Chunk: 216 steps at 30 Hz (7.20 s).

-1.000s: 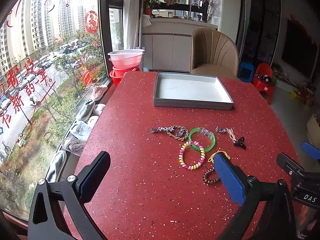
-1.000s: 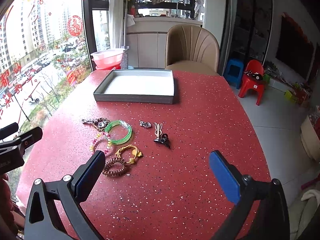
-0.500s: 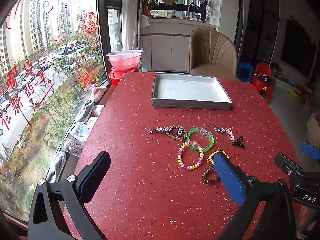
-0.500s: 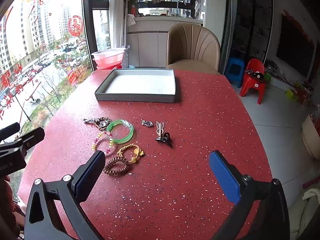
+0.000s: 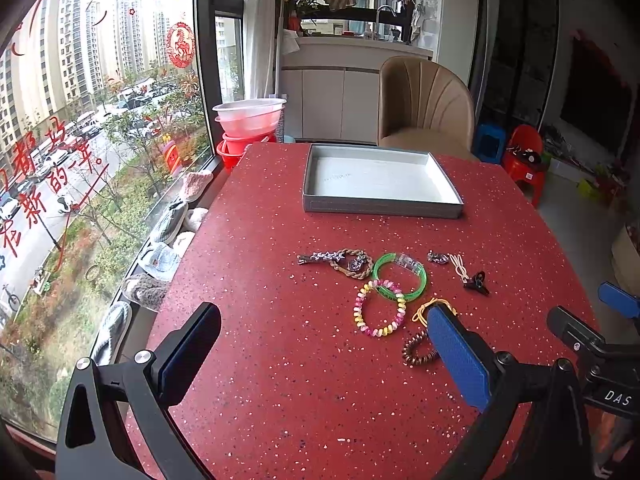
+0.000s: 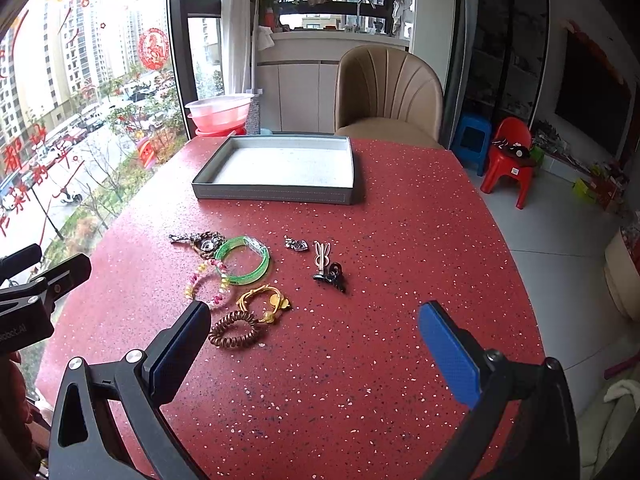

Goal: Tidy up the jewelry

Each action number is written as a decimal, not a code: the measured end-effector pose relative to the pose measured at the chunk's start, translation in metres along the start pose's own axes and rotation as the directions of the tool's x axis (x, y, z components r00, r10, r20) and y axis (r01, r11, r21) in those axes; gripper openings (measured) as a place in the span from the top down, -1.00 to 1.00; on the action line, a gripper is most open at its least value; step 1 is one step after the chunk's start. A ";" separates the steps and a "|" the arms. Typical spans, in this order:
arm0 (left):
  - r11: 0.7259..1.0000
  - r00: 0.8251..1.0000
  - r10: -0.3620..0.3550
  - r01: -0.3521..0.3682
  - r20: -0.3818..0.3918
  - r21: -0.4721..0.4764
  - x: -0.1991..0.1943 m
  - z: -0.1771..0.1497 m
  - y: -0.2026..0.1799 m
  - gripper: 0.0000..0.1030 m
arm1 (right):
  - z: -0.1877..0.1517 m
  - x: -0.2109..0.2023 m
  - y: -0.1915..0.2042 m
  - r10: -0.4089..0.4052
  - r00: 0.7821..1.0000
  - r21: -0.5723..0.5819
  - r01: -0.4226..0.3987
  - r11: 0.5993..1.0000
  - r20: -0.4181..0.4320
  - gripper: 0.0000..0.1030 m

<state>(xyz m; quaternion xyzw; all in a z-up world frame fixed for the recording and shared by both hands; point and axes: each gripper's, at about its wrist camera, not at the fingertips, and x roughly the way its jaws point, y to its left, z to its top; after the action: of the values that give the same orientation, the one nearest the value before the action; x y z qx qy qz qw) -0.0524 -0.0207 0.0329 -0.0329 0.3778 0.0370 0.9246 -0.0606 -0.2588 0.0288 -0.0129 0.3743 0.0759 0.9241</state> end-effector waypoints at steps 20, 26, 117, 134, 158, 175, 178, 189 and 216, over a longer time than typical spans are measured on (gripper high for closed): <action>1.000 1.000 -0.008 0.008 -0.016 -0.005 0.003 0.000 0.001 -1.00 | 0.003 -0.005 -0.002 -0.012 1.000 -0.002 0.012 1.000 0.003 -1.00; 1.000 1.000 -0.006 0.006 -0.015 -0.011 0.003 -0.001 0.003 -1.00 | 0.003 -0.005 -0.002 -0.012 1.000 -0.003 0.012 1.000 0.002 -1.00; 0.981 0.900 -0.056 0.129 -0.431 0.142 0.199 0.006 -0.032 0.48 | 0.042 0.218 -0.033 0.095 0.848 0.217 0.024 0.976 -0.522 0.27; 0.969 0.902 -0.223 0.247 -0.369 0.020 0.180 0.064 -0.007 0.48 | 0.092 0.199 -0.059 0.235 0.883 0.308 -0.111 0.945 -0.405 0.27; 0.997 0.940 -0.067 0.072 -0.333 0.003 0.332 0.179 -0.021 0.48 | 0.197 0.330 -0.048 0.281 0.873 0.259 -0.187 0.948 -0.398 0.27; 0.986 0.931 0.082 -0.024 -0.357 0.163 0.356 0.162 -0.048 0.47 | 0.192 0.360 -0.042 0.270 0.851 0.242 -0.174 0.955 -0.451 -0.17; 0.994 0.929 0.038 0.004 -0.369 0.113 0.352 0.163 -0.045 0.47 | 0.194 0.352 -0.047 0.319 0.849 0.289 -0.208 0.934 -0.421 -0.31; 0.997 0.953 -0.008 0.031 -0.302 0.070 0.324 0.171 -0.039 0.47 | 0.199 0.318 -0.051 0.349 0.871 0.352 -0.224 0.909 -0.346 -0.55; 0.998 0.944 0.042 -0.025 -0.327 0.055 0.233 0.097 0.018 -1.00 | 0.130 0.195 -0.032 0.383 0.874 0.347 -0.274 0.897 -0.300 -1.00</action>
<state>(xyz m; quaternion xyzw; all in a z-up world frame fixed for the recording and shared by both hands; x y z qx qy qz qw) 0.1794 0.0159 -0.0621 -0.0089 0.5277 0.0371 0.8486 0.1714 -0.2545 -0.0139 0.1755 0.5412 0.1733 0.8039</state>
